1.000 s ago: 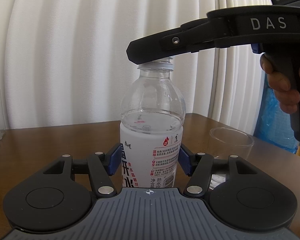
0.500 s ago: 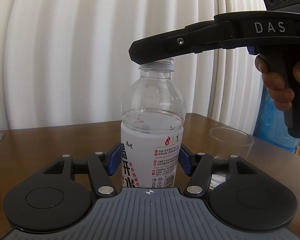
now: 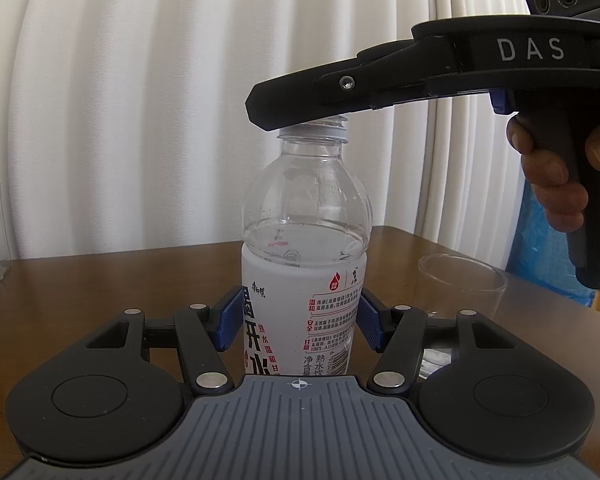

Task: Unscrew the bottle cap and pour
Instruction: 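Twist the white cap again with the right tool while the left tool holds the bottle, then open the right tool above the cap and regrip it, then twist the cap further with the right tool while the left tool holds the bottle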

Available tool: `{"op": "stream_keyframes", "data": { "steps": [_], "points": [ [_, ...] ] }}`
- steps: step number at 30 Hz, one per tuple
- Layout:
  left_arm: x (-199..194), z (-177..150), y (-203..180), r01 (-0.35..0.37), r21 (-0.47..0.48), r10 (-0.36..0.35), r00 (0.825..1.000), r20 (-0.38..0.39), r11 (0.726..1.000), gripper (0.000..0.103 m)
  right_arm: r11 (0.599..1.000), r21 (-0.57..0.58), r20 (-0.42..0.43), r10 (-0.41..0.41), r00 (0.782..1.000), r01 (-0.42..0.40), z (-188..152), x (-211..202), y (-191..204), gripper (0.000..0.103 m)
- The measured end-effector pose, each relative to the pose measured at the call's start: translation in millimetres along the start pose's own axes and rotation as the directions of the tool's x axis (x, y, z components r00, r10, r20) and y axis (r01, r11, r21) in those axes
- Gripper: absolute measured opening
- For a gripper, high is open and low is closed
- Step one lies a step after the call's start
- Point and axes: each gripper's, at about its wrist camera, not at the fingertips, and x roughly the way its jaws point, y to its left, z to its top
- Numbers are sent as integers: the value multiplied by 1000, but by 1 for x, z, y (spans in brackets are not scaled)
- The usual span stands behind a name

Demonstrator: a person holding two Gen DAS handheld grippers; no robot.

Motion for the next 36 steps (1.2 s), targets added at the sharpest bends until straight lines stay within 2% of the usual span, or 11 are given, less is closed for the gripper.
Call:
{"op": "stream_keyframes", "data": {
  "steps": [1, 2, 3, 4, 6, 10, 17, 20, 27, 31, 36],
  "points": [
    [-1, 0, -1, 1, -1, -1, 1000, 0, 1000, 59, 1000, 7, 4, -3, 1000, 3, -1, 0, 0, 37],
    [-2, 0, -1, 2, -1, -2, 1000, 1, 1000, 59, 1000, 19, 8, -7, 1000, 7, -2, 0, 0, 47],
    [-1, 0, -2, 2, -1, -2, 1000, 1, 1000, 59, 999, 31, 17, -13, 1000, 12, -3, -1, -1, 52],
    [-1, 0, -2, 1, -1, -1, 1000, 1, 1000, 59, 999, 43, 29, -13, 1000, 11, -3, -2, -1, 54],
    [-2, 1, -1, 2, -1, -2, 1000, 1, 1000, 59, 998, 67, 52, -12, 999, 9, -4, -4, -2, 54],
    [-2, 1, 0, 2, -2, -2, 1000, 1, 1000, 59, 995, 93, 73, -33, 997, 26, -4, -5, -2, 64],
    [-3, 1, -1, 3, -3, -3, 1000, 0, 1000, 59, 976, 203, 111, -99, 989, 75, -8, -11, -8, 65],
    [-2, 0, -1, 3, -3, -3, 1000, 0, 1000, 59, 965, 250, 135, -110, 985, 73, -13, -12, -9, 64],
    [-3, 0, 0, 3, -4, -3, 1000, 1, 1000, 59, 972, 219, 153, -121, 981, 86, -20, -11, 3, 64],
    [-3, 0, 1, 3, -3, -3, 1000, 1, 1000, 59, 975, 182, 135, -150, 979, 125, -22, -5, 9, 45],
    [-4, 0, 0, 3, -4, -3, 1000, 1, 1000, 59, 974, 182, 129, -159, 979, 134, -24, -2, 10, 37]
  ]
}}
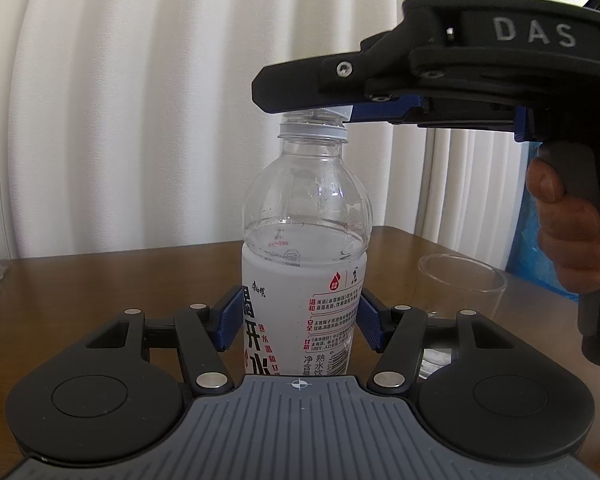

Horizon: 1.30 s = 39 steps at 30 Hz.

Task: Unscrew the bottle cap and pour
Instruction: 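Twist the cap further with the right tool while the left tool holds the bottle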

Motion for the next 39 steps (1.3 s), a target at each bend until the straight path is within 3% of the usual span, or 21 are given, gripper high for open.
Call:
{"op": "stream_keyframes", "data": {
  "steps": [2, 7, 15, 27, 39],
  "points": [
    [0, 0, 0, 0, 0, 0, 1000, 0, 1000, 59, 1000, -7, -6, -1, 1000, 1, 0, 2, -1, 32],
    [1, 0, -1, 0, 2, 0, 1000, -1, 1000, 59, 1000, -12, -27, -10, 1000, 10, 2, 1, -1, 32],
    [1, 0, -2, -10, 4, 10, 1000, -6, 1000, 59, 989, -46, -39, -143, 989, 141, 3, 7, 22, 32],
    [0, 0, -5, -15, 5, 15, 1000, -6, 1000, 59, 966, 2, -34, -259, 965, 260, 0, 11, 35, 32],
    [-3, -1, -5, -16, 3, 16, 1000, -5, 1000, 59, 965, -11, -3, -264, 965, 264, -2, 10, 37, 34]
  ]
}}
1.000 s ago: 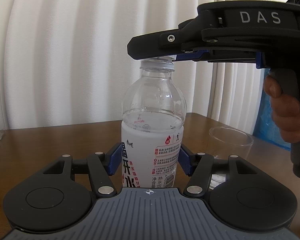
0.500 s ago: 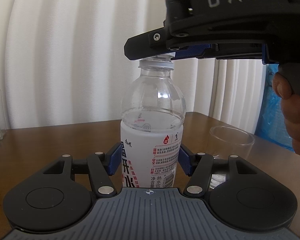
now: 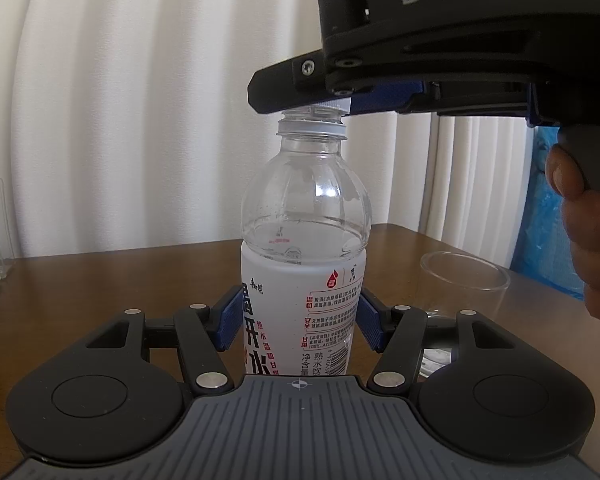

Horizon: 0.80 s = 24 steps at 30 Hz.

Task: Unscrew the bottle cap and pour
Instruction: 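Twist the cap further with the right tool while the left tool holds the bottle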

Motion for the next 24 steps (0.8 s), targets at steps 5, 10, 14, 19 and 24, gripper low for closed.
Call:
{"op": "stream_keyframes", "data": {
  "steps": [5, 10, 14, 19, 24],
  "points": [
    [0, 0, 0, 0, -1, 0, 1000, 0, 1000, 59, 1000, 7, 10, 7, 1000, -7, -1, -2, 0, 47],
    [0, 2, 0, 0, -1, 0, 1000, 0, 1000, 59, 1000, -5, 26, -1, 1000, 1, -3, -4, 3, 47],
    [1, 2, 0, 0, -2, 0, 1000, -1, 1000, 59, 1000, -19, 45, -14, 999, 15, -4, -5, 8, 46],
    [3, 2, 1, 1, -3, -1, 1000, -1, 1000, 59, 997, -64, 42, -43, 998, 45, -5, -3, 15, 38],
    [3, 2, 2, 1, -4, -1, 1000, -2, 1000, 59, 999, -29, 23, -19, 1000, 19, -6, -2, 6, 32]
  ]
}}
